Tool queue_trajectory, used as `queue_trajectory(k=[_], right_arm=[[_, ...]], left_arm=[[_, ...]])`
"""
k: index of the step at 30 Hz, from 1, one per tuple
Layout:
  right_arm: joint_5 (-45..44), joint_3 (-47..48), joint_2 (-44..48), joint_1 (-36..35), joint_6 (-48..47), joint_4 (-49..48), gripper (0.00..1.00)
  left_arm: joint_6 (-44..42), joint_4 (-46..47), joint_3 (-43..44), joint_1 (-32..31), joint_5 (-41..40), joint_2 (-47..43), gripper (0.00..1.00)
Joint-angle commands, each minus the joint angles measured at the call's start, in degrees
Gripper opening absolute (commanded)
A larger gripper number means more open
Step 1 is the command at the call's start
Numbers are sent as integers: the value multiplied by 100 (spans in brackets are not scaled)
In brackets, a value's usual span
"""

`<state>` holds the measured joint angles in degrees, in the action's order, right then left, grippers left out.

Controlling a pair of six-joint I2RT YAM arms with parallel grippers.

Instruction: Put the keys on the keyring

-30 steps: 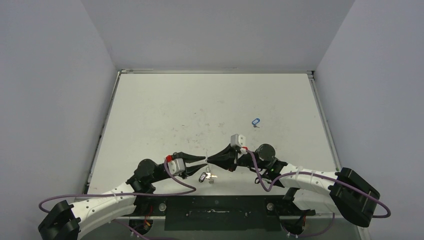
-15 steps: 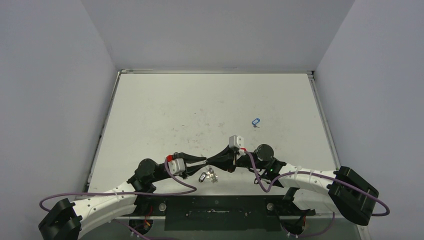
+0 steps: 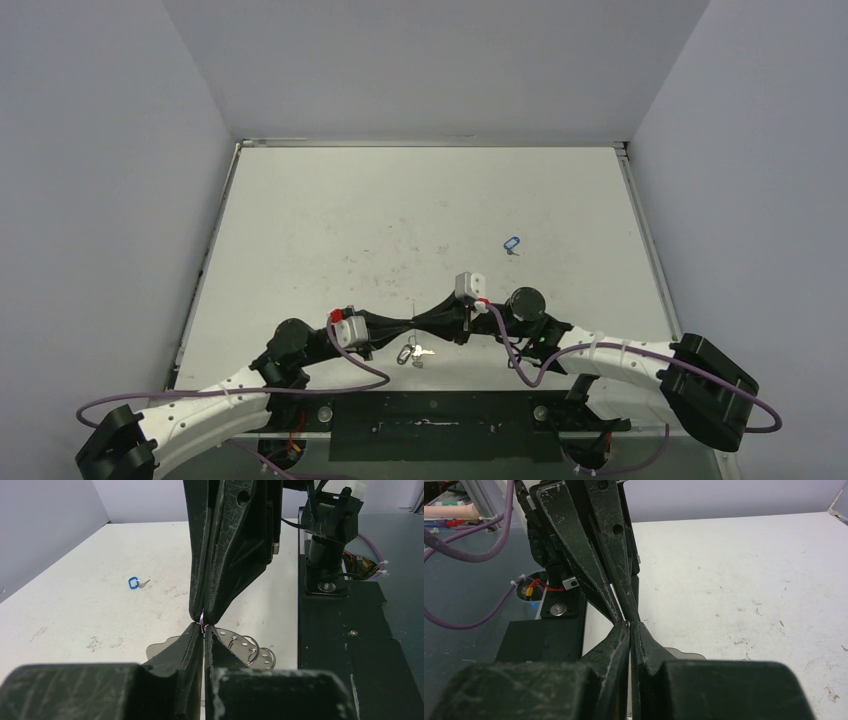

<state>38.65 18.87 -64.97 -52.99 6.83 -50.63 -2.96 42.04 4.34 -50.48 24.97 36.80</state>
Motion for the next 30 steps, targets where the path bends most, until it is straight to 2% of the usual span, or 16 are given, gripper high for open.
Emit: queue_trajectory(k=[1, 3, 10, 13, 19, 25, 30], right_arm=[[-149, 235, 158, -46, -170, 289, 0], [-198, 244, 177, -52, -170, 342, 3], [-330, 333, 412, -50, -420, 836, 33], [-394, 424, 650, -46, -635, 1280, 39], [-458, 789, 1053, -37, -1487, 2523, 42], [-321, 1373, 1020, -52, -2472, 3761, 42], [-44, 1985, 632, -47, -3368, 4745, 34]], left_arm=[[49, -303, 440, -19, -249, -245, 0], [50, -562, 527, -15, -324, -280, 0], [-142, -1403, 916, -17, -388, -283, 0], [-290, -1819, 1132, -19, -413, -254, 0], [-630, -2648, 1580, -15, -398, -137, 0], [-986, -3408, 2076, -17, -292, 23, 0], [-1155, -3707, 2269, -17, -150, 107, 0]])
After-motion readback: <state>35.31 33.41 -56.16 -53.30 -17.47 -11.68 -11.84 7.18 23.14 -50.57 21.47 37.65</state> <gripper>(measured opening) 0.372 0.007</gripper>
